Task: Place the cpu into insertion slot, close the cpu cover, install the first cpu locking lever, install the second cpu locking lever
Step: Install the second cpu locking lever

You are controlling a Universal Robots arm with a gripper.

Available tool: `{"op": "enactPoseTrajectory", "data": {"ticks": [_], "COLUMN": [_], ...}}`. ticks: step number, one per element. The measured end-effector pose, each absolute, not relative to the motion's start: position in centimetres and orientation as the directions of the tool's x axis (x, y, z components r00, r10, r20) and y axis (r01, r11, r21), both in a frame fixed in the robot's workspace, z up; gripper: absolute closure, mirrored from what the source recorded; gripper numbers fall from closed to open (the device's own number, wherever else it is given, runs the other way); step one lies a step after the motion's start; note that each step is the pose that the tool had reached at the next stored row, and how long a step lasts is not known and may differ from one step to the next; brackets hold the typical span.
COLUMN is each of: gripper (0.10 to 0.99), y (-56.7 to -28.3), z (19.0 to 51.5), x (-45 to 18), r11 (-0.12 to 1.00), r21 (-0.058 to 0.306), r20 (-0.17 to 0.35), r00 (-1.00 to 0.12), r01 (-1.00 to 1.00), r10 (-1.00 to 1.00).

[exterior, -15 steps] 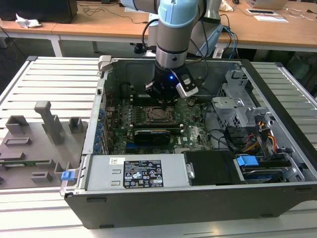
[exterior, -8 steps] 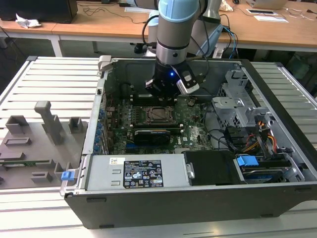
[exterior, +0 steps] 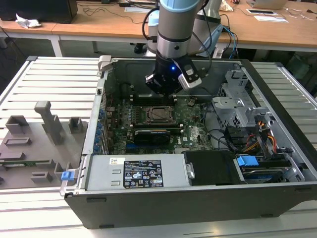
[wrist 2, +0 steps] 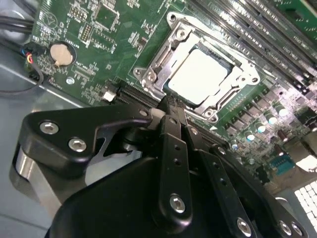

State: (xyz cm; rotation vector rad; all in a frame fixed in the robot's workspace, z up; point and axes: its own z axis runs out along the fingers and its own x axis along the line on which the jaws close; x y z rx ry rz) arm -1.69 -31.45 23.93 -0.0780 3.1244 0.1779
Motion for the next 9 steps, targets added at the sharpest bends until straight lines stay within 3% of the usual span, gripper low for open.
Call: {"op": "enactPoseTrajectory", "data": {"ticks": [9], "gripper": [0.980], "y": [-32.07], "z": [23.93], "x": [-1.69], "r11": [0.992], "r21": [0.113], "r20": [-0.014], "r00": [-0.999], "r01": [-0.050], "r10": [-0.049]}}
